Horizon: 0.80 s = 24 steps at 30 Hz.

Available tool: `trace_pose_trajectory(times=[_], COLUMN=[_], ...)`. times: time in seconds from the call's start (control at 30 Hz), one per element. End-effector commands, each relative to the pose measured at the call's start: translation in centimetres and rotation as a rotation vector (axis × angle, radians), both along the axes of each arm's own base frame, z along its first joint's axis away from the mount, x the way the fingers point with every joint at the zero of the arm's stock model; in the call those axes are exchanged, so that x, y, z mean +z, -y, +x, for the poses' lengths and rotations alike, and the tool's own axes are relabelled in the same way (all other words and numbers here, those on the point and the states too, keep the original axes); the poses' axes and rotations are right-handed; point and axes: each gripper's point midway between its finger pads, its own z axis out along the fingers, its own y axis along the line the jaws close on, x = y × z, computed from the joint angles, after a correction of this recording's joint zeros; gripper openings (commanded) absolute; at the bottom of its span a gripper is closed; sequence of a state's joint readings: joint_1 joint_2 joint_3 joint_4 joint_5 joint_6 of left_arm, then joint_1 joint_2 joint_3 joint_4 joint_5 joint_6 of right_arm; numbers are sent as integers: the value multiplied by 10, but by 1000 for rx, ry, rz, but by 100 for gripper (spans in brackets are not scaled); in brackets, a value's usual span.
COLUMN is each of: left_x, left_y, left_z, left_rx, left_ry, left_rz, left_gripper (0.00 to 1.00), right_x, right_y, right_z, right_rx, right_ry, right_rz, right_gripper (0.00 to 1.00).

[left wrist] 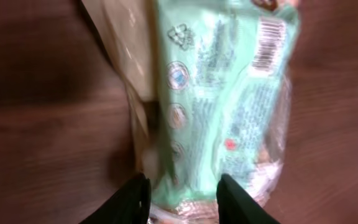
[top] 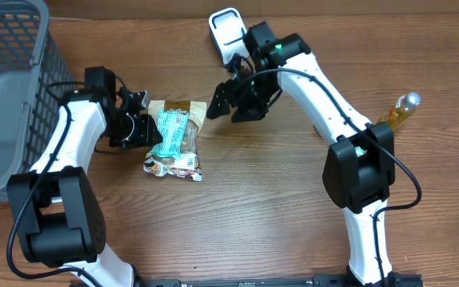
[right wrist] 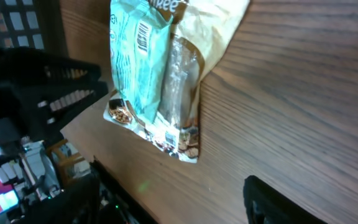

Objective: Scan the item barcode

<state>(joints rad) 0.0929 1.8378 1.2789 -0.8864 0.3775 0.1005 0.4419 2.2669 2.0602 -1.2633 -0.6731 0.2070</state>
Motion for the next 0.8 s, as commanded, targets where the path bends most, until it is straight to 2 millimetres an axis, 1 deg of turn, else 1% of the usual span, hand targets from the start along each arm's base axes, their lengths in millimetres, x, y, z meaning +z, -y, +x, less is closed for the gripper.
trace_pose_trajectory(times=[0.0, 0.1, 0.23, 0.27, 0.3, 0.37, 0.47, 0.5, 0.57, 0.6, 0.63, 0.67, 0.77], left_x=[-12, -19, -26, -27, -28, -31, -34, -36, -38, -38, -37, -36, -25], left_y=[-5, -5, -5, -5, -5, -4, 2, 5, 6, 6, 6, 8, 15], left_z=[-5, -5, -5, -5, -6, -7, -8, -10, -12, -13, -12, -12, -8], left_rx=[5, 6, 6, 6, 6, 6, 1, -2, -2, -2, -3, -5, -7], left_ry=[23, 37, 51, 51, 50, 53, 65, 63, 56, 56, 56, 58, 69], left_rz=[39, 40, 41, 41, 41, 38, 4, -17, -19, -19, -23, -36, -98], left_gripper=[36, 35, 36, 37, 43, 50, 51, 47, 38, 26, 11, 4, 4], right_x=[10, 11, 4, 3, 1, -2, -5, -8, -12, -13, -14, -14, -14], right_y=[-8, -15, -29, -31, -34, -39, -43, -45, -47, -47, -47, -47, -47], right_z=[-2, -1, -6, -7, -8, -9, -10, -12, -14, -15, -15, -15, -15], right_rx=[13, 25, 35, 39, 45, 55, 64, 70, 75, 76, 77, 77, 76], right_ry=[35, 59, 64, 68, 75, 83, 92, 95, 95, 93, 91, 90, 90], right_rz=[20, 32, 40, 42, 46, 51, 56, 58, 58, 57, 56, 55, 56], right_gripper=[67, 65, 65, 65, 65, 65, 65, 65, 65, 65, 66, 66, 71])
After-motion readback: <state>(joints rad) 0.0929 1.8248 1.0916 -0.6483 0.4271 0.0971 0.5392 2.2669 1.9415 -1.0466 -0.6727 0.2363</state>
